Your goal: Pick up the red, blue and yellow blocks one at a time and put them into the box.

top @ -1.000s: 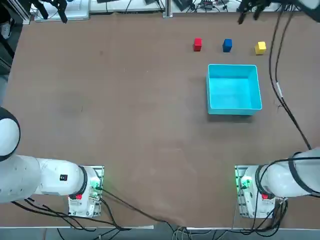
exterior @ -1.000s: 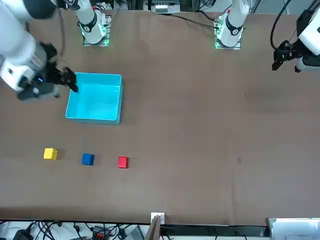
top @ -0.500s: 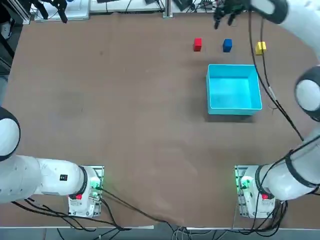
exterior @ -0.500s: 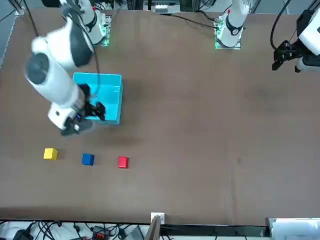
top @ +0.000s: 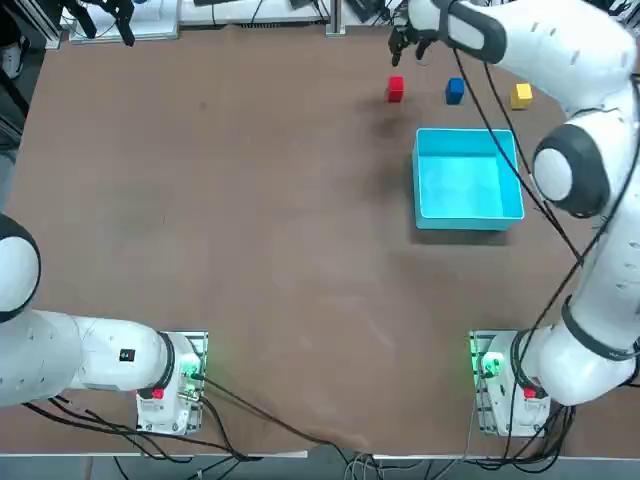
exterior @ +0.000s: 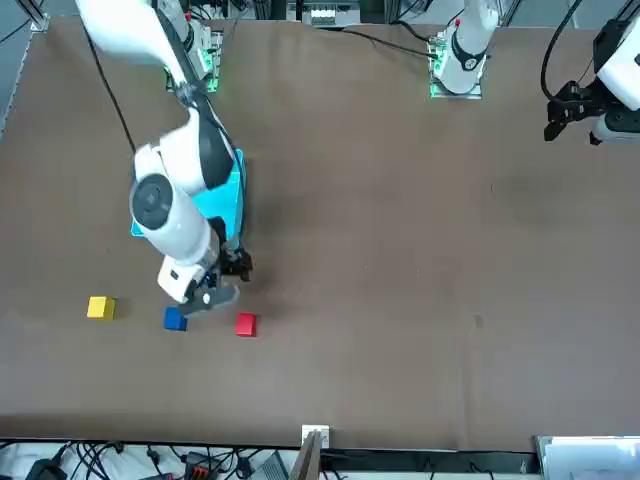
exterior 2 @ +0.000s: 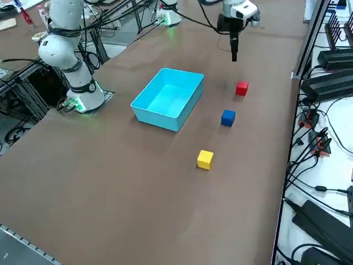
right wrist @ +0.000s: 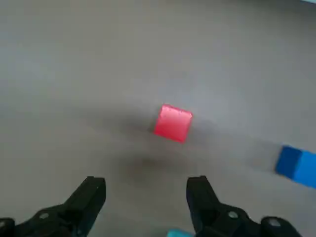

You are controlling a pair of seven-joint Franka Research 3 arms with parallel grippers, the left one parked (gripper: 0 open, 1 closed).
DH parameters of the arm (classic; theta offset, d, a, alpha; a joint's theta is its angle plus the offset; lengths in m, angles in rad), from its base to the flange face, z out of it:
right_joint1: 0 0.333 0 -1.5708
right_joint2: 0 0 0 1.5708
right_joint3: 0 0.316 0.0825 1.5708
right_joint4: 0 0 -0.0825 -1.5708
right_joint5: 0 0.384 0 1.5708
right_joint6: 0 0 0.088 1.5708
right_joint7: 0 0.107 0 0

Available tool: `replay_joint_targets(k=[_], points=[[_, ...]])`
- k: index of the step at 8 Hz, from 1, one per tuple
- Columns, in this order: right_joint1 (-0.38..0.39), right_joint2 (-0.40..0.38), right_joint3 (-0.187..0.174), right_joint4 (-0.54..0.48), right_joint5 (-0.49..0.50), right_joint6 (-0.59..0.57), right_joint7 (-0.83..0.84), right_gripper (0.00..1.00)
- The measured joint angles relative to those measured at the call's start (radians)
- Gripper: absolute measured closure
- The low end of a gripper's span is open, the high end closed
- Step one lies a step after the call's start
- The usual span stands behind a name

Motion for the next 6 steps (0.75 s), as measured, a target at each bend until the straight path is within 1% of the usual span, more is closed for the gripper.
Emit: replay_joint_targets(k=[2,3,5,6], points=[[0.014,0.099,-0.002,0.076,0.0,0.04,0.015,0.0],[0.021,0.142,-0.006,0.106,-0.002,0.05,0.052,0.0],[0.023,0.206,-0.018,0.132,-0.004,0.101,0.129,0.0],[0.024,0.226,-0.033,0.138,-0.005,0.115,0.142,0.0]])
